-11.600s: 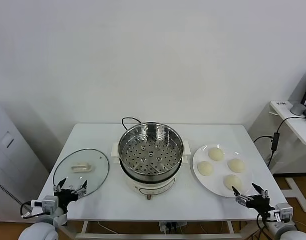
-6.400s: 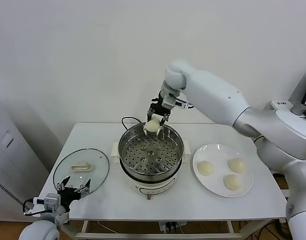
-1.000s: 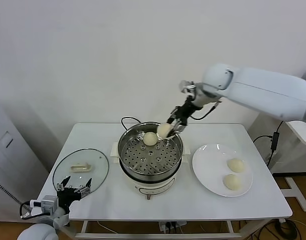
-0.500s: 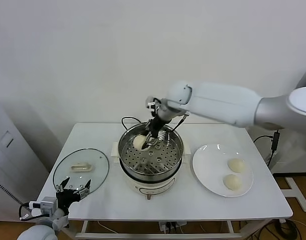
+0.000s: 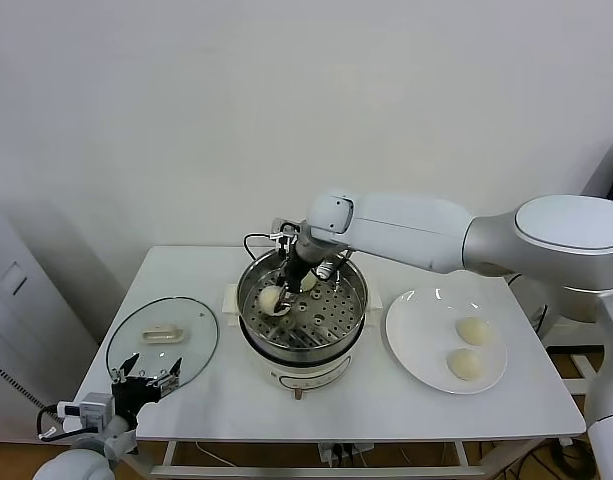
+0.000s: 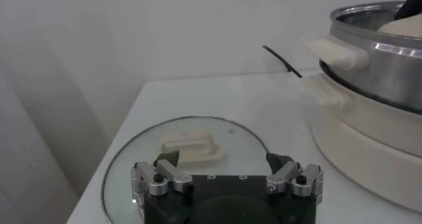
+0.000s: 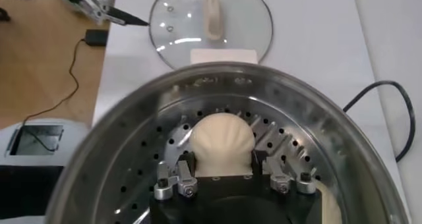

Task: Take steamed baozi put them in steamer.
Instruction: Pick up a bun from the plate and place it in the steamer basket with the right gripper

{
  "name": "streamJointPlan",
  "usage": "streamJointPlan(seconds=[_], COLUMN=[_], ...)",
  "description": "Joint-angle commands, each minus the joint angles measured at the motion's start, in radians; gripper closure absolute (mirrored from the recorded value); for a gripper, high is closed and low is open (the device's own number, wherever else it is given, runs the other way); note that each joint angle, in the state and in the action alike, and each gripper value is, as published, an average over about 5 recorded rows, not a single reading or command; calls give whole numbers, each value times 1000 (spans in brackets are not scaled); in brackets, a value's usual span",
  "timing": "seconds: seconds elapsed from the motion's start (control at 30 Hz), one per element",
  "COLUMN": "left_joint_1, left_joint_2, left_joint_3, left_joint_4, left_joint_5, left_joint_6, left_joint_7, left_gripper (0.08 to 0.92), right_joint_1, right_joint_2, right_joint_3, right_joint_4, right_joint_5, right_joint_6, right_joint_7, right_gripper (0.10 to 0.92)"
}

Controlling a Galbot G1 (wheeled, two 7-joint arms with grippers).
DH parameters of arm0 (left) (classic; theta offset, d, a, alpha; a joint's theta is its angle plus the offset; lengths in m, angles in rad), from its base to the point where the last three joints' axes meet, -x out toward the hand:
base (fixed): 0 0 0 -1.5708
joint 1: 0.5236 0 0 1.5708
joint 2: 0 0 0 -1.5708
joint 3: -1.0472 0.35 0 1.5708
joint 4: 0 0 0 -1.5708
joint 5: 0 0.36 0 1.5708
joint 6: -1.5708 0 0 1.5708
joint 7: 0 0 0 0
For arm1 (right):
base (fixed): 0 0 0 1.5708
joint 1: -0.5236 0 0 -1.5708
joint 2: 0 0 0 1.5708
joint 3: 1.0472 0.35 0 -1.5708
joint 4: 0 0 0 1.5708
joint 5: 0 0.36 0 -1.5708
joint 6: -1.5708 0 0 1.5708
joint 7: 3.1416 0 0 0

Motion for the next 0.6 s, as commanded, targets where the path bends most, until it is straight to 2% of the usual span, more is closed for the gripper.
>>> streamJointPlan(seconds=[0.03,0.37,0.6], left_joint_1=[3,12,17], left_joint_2=[1,-1,2], left_joint_3=[-2,-5,-7], left_joint_4=[-2,-10,-20], left_joint_5=[-2,-2,-1], left_joint_6=[-2,-2,-5], left_joint_7=[1,1,0], left_gripper=[177,177,177], right_joint_1=[-25,34,219], right_joint_2=[22,-30,-228], right_joint_3=[3,4,-75], right_joint_4=[-24,18,100], right_joint_5=[-11,-12,-77], right_joint_6=[-12,-12,65], right_joint_7=[27,-33,-233], right_gripper=[473,235,203])
